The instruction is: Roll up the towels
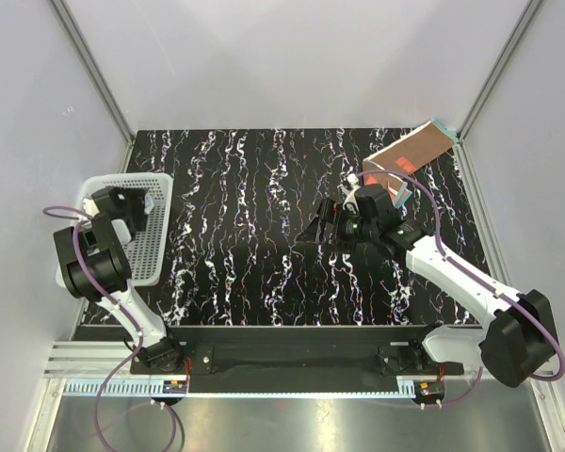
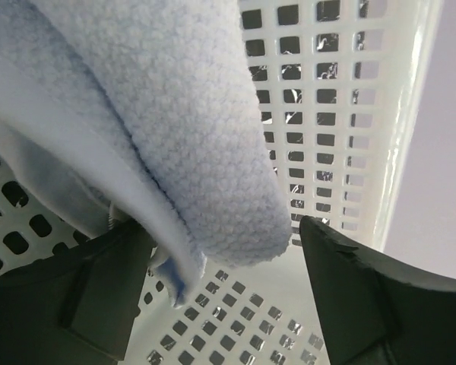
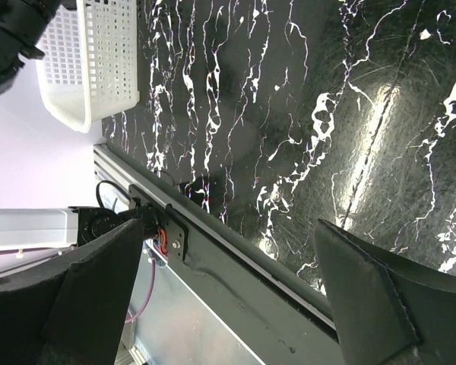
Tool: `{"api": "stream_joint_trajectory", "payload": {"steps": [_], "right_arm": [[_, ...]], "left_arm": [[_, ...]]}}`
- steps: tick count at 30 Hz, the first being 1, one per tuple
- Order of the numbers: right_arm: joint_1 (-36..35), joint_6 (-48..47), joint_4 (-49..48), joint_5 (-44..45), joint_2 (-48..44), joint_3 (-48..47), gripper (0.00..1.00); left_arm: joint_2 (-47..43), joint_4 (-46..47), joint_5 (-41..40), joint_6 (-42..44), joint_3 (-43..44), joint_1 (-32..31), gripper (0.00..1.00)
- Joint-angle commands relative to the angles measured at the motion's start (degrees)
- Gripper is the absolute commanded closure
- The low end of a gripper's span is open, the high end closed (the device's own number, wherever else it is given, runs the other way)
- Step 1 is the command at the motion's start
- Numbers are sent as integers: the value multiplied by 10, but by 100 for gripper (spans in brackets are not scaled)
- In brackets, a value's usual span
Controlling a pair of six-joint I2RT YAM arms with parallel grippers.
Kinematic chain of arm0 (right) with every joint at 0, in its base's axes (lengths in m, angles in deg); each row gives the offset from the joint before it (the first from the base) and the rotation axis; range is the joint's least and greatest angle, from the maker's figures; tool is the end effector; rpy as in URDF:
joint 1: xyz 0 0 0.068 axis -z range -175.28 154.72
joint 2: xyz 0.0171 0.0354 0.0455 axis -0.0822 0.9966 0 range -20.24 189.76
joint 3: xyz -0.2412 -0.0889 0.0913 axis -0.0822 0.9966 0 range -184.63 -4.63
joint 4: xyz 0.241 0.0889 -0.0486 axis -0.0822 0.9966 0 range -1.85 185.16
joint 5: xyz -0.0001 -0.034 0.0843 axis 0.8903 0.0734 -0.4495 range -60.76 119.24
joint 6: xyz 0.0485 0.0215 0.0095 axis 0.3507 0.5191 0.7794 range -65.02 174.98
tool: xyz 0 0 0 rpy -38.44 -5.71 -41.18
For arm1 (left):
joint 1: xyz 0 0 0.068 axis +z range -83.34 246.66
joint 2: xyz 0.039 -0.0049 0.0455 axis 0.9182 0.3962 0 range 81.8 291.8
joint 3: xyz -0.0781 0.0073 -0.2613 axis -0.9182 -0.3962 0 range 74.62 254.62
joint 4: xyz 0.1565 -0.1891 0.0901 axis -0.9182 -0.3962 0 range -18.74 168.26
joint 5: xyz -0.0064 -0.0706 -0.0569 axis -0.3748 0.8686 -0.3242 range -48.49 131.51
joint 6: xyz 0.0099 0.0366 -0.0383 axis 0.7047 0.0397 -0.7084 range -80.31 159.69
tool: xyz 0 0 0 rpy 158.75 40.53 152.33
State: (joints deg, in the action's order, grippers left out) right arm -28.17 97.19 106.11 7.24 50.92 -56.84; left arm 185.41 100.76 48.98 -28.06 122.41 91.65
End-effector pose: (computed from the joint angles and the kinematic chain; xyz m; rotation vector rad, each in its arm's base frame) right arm 0.2206 0.1586 0.2763 -0.0372 2.4094 1.1001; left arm 0.3288 0.1482 0.1410 -1.5398 1.5750 -0.5665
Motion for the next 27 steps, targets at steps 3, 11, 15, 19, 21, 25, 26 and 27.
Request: {"api": "stream_joint_trajectory", "payload": {"steps": [3, 11, 15, 19, 21, 25, 26, 27], "right_arm": [[-3, 5, -25, -16, -17, -20, 0], [-3, 13, -22, -16, -50, -3, 0], [-3, 13, -18, -15, -62, 3, 0], [-3, 14, -16, -16, -71, 8, 0], [-3, 14, -14, -16, -77, 9, 0], [-3, 14, -10, -13, -88, 14, 0], [-3, 13, -6, -13, -93, 14, 0], [-3, 12, -6, -12, -95, 14, 0]], "left_arm": [[-15, -149, -11, 20, 59, 2, 13], [-28, -244, -2, 49, 103, 2, 7], [-37, -305, -1, 67, 122, 3, 1], [-44, -329, 15, 74, 131, 3, 1], [-48, -339, 21, 75, 132, 4, 1], [-62, -338, 44, 74, 124, 6, 1], [-66, -337, 47, 75, 123, 6, 1], [-75, -338, 52, 75, 122, 6, 1]]}}
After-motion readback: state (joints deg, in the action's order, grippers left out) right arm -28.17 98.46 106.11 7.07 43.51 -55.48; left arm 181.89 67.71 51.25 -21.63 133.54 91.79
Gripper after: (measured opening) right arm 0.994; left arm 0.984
